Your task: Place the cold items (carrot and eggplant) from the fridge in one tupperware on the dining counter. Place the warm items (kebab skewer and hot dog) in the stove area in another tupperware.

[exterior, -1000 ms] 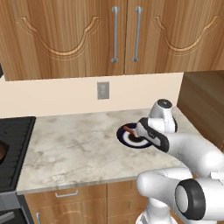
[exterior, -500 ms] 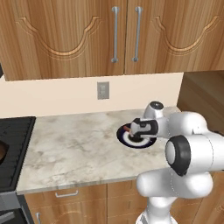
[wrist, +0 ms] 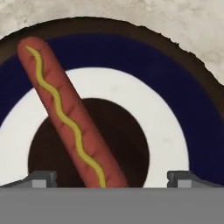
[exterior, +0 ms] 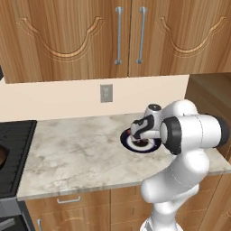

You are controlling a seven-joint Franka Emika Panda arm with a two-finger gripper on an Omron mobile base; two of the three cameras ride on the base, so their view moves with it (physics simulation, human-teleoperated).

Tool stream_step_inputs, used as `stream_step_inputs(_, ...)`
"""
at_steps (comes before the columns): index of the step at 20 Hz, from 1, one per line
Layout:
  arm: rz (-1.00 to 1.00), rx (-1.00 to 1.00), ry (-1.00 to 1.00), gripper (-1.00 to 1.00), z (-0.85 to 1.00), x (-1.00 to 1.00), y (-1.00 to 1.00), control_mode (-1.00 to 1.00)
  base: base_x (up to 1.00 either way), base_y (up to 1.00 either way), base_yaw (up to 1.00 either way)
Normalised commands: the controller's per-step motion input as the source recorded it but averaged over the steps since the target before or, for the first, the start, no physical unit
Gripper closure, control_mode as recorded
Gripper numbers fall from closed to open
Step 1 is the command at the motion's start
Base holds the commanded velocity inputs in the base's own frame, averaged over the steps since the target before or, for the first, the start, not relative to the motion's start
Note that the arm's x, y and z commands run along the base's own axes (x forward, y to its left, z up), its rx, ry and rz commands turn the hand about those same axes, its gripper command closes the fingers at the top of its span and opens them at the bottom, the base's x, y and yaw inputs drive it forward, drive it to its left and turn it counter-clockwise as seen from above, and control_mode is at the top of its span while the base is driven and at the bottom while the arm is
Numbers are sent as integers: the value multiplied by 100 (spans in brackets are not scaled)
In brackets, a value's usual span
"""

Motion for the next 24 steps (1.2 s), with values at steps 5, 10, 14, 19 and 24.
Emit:
stream_step_inputs(5, 0, -1, 2, 100, -35, 22, 5, -100, 0, 0, 0)
stream_step_inputs(10, 0, -1, 0, 100, -37, 1, 2, -100, 0, 0, 0)
stream_step_inputs(14, 1, -5, 0, 100, -21, 3, 13, -100, 0, 0, 0)
stream_step_inputs(19, 0, -7, -7, 100, -23, 2, 16, -100, 0, 0, 0)
stream_step_inputs(24, 0, -2, -1, 100, -5, -7, 6, -100, 0, 0, 0)
